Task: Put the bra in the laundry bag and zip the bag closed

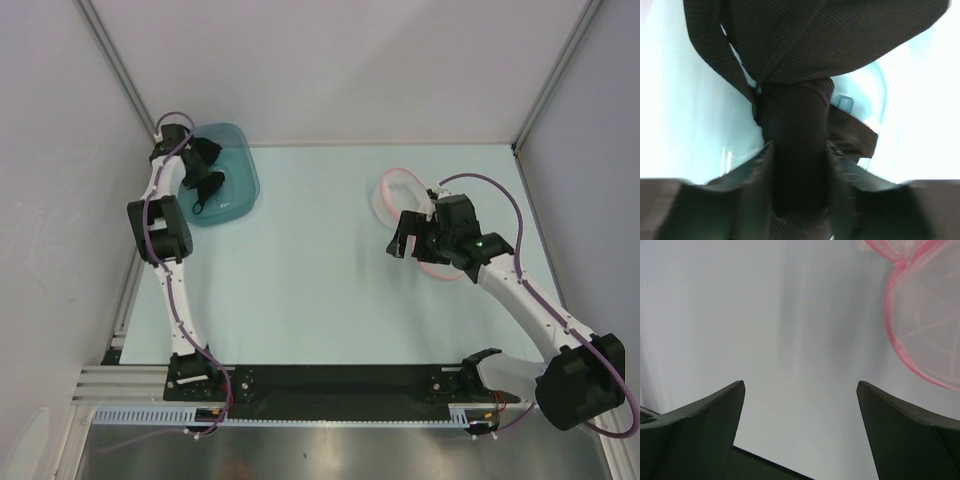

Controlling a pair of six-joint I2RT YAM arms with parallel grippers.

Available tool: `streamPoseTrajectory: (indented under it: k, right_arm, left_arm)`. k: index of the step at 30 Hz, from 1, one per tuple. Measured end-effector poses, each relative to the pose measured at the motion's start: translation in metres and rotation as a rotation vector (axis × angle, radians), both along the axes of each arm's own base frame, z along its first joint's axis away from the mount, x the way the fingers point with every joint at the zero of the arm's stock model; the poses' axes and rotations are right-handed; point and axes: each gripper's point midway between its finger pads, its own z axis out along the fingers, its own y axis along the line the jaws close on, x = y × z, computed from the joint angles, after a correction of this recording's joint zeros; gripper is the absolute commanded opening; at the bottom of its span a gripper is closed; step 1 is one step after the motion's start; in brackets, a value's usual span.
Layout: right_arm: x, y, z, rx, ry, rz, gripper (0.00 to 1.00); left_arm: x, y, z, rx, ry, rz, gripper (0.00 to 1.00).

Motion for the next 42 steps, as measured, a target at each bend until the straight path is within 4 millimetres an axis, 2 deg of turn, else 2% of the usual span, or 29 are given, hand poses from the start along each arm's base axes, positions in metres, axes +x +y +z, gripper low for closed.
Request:
streamPoseTrajectory:
  k: [3, 8, 12, 14, 16, 18, 20, 22, 23, 25, 27, 30, 32, 35, 38, 39, 41, 42]
  right_arm:
    - [-0.001, 0.0, 0.004, 0.005, -0.008, -0.001, 1.0]
    - [-0.002, 0.0, 0.017, 0.022, -0.034, -0.007, 1.0]
    - [-0.003, 0.001, 0.022, 0.033, -0.046, -0.008, 1.0]
    - [-0.004, 0.002, 0.022, 0.036, -0.04, -0.008, 1.0]
    - [-0.006, 0.004, 0.021, 0.042, -0.033, -0.005, 1.0]
    - [-0.008, 0.008, 0.021, 0.056, -0.023, 0.003, 1.0]
    - [-0.011, 0.013, 0.021, 0.069, -0.013, 0.016, 1.0]
    - [-0.014, 0.019, 0.021, 0.08, -0.005, 0.031, 1.0]
    - [-0.016, 0.022, 0.022, 0.086, -0.002, 0.04, 1.0]
    - [-0.019, 0.027, 0.022, 0.094, 0.004, 0.052, 1.0]
    - [-0.022, 0.031, 0.022, 0.101, 0.009, 0.064, 1.0]
    - [-0.025, 0.035, 0.023, 0.111, 0.013, 0.071, 1.0]
    - [-0.027, 0.036, 0.022, 0.114, 0.012, 0.074, 1.0]
    - [-0.031, 0.036, 0.015, 0.114, 0.025, 0.073, 1.0]
    - [-0.035, 0.036, 0.002, 0.109, 0.055, 0.068, 1.0]
    - [-0.037, 0.036, -0.002, 0.106, 0.065, 0.067, 1.0]
    - [-0.038, 0.038, -0.008, 0.104, 0.078, 0.073, 1.0]
    - [-0.039, 0.04, -0.011, 0.102, 0.084, 0.078, 1.0]
  left_arm:
    - [0.001, -0.002, 0.002, -0.012, -0.003, -0.006, 0.01]
    - [-0.003, -0.002, 0.004, -0.008, 0.012, -0.014, 0.0]
    - [-0.021, -0.006, 0.024, -0.011, 0.028, -0.015, 0.0]
    - [-0.04, -0.012, 0.052, -0.005, 0.023, -0.021, 0.0]
    - [-0.057, -0.019, 0.097, 0.03, -0.025, -0.035, 0.0]
    - [-0.075, -0.036, 0.148, 0.067, -0.109, -0.066, 0.0]
    - [-0.1, -0.064, 0.2, 0.093, -0.207, -0.12, 0.01]
    - [-0.13, -0.098, 0.237, 0.1, -0.292, -0.189, 0.01]
    - [-0.146, -0.119, 0.252, 0.099, -0.334, -0.233, 0.01]
    - [-0.181, -0.155, 0.263, 0.087, -0.378, -0.319, 0.02]
    - [-0.214, -0.19, 0.256, 0.069, -0.39, -0.416, 0.02]
    - [-0.257, -0.224, 0.221, 0.057, -0.337, -0.53, 0.06]
    - [-0.288, -0.243, 0.182, 0.056, -0.27, -0.614, 0.08]
    - [-0.33, -0.259, 0.125, 0.039, -0.155, -0.72, 0.11]
    - [-0.363, -0.264, 0.077, 0.021, -0.046, -0.794, 0.36]
    - [-0.372, -0.266, 0.065, 0.009, -0.019, -0.814, 0.53]
    - [-0.389, -0.271, 0.049, -0.029, 0.015, -0.858, 0.65]
    - [-0.395, -0.275, 0.046, -0.055, 0.015, -0.876, 0.79]
